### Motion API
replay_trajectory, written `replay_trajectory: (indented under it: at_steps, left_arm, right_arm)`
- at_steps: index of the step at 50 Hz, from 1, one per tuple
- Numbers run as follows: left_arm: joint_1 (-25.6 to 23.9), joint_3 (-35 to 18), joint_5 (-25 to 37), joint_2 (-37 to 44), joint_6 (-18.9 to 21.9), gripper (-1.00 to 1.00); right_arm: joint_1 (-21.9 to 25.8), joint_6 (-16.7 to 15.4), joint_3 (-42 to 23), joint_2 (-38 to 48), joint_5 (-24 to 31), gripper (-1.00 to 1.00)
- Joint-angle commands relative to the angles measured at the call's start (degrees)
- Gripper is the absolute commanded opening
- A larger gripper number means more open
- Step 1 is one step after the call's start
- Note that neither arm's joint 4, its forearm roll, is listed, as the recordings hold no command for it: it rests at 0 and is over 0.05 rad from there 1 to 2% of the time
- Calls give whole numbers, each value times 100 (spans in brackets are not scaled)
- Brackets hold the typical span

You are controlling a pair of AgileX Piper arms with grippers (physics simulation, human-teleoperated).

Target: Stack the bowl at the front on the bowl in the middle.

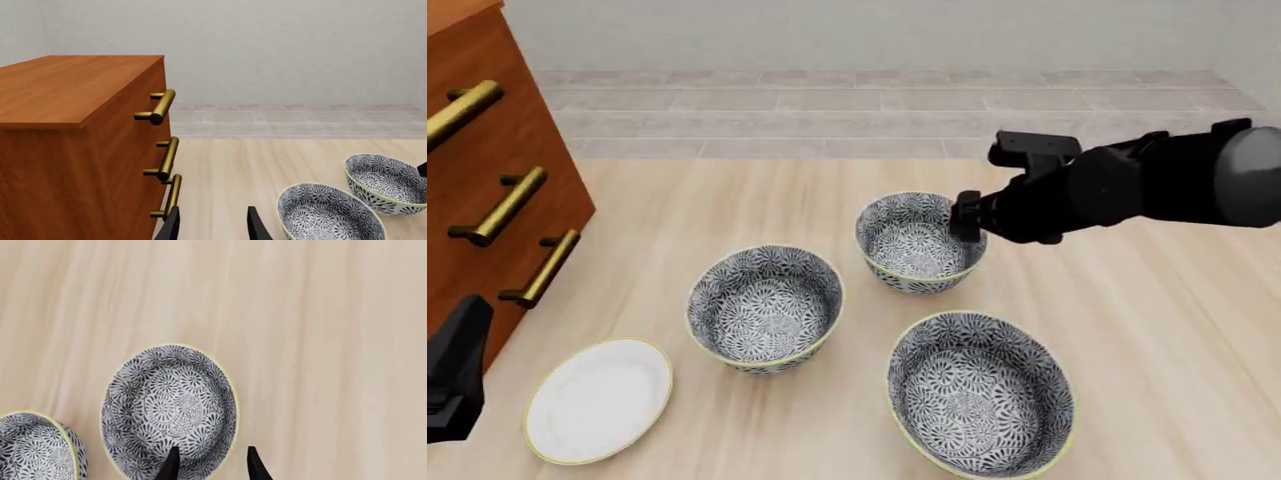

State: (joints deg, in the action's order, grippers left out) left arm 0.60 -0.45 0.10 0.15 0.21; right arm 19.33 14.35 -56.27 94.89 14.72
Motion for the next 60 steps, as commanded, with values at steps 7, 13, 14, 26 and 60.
replay_trajectory:
  at_steps: [7, 13, 14, 26, 60]
  left_arm:
    - [3, 1, 14, 2, -12, 100]
    - [3, 1, 14, 2, -13, 100]
    - [4, 1, 14, 2, -14, 100]
    - [3, 1, 13, 2, -14, 100]
    - [3, 1, 14, 2, -11, 100]
  right_arm:
    - [10, 53, 75, 241, -249, 100]
    - [9, 63, 72, 297, -291, 100]
    - [18, 81, 78, 302, -310, 100]
    - [-22, 85, 55, 469, -413, 100]
    - [-99, 121, -44, 850, -573, 100]
